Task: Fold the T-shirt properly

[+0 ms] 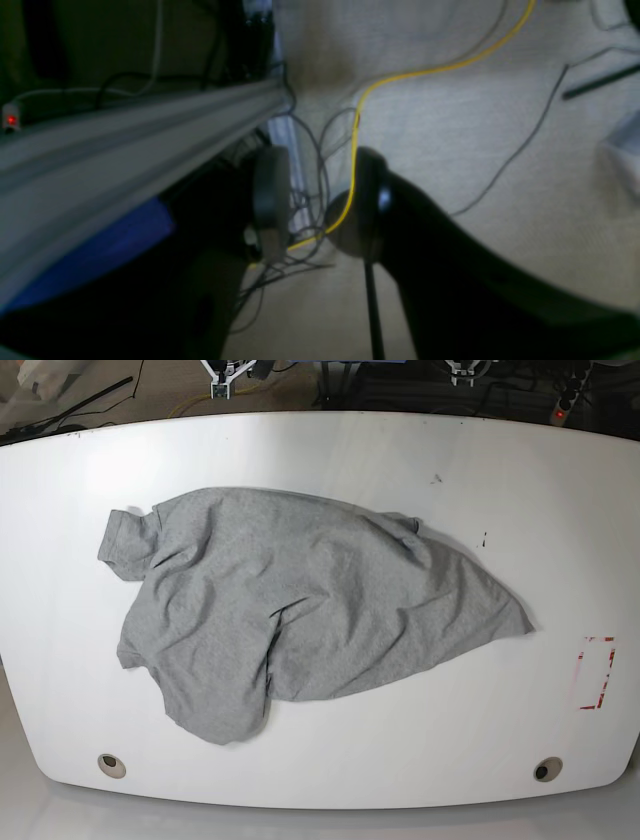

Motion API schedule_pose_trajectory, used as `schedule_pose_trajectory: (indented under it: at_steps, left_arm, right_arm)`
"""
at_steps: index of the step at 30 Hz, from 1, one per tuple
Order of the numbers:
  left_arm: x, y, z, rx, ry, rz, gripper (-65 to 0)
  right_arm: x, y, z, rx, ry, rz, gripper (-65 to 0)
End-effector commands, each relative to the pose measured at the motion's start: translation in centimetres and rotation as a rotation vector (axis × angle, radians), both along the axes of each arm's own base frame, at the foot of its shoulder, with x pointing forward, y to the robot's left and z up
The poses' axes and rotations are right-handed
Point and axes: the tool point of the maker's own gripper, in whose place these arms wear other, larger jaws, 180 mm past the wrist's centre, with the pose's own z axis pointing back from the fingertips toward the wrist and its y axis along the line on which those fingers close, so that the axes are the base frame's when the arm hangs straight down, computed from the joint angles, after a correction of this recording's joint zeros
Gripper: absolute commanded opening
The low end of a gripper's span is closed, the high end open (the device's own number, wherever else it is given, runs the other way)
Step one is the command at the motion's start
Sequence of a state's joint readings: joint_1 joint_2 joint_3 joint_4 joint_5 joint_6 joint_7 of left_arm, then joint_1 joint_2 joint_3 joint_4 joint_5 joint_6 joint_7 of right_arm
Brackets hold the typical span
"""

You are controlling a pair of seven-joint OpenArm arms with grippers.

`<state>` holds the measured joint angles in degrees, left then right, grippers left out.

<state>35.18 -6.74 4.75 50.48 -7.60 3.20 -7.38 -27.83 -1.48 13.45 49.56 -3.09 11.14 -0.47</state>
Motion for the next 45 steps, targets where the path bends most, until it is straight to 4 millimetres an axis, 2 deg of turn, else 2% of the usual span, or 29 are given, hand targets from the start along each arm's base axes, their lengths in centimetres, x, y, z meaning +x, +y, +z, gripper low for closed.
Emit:
schedule_pose_trajectory:
  at_steps: [1, 5, 9, 16, 25, 36, 45]
  left_arm:
    - [-0.4, 1.1, 1.0, 0.024, -0.021, -0.012, -17.2]
    - [-1.0, 0.7, 2.7, 0.014, -0.047, -0.023, -17.2]
    - [-0.8, 2.5, 5.2, 0.043, -0.093, -0.036, -17.2]
    - [-0.6, 3.6, 9.1, 0.066, -0.159, -0.026, -17.2]
    - [1.2, 5.3, 14.8, 0.116, -0.272, -0.023, -17.2]
    - [3.8, 5.4, 20.8, 0.144, -0.396, -0.047, -17.2]
    - [5.3, 4.2, 23.7, 0.125, -0.46, -0.071, -17.2]
  right_arm:
    - [0.1, -0.1, 0.9, -0.003, -0.027, 0.004, -44.9]
    - [0.0, -0.8, 2.6, -0.025, -0.044, 0.019, -44.9]
    - [-0.2, -1.3, 4.4, -0.044, -0.064, 0.031, -44.9]
    - [-0.9, -2.1, 7.3, -0.073, -0.09, 0.051, -44.9]
    - [-1.0, -3.0, 11.3, -0.113, -0.15, 0.085, -44.9]
    - [-0.4, -3.2, 17.1, -0.149, -0.239, 0.124, -44.9]
    - [0.5, -2.3, 20.9, -0.13, -0.305, 0.176, -44.9]
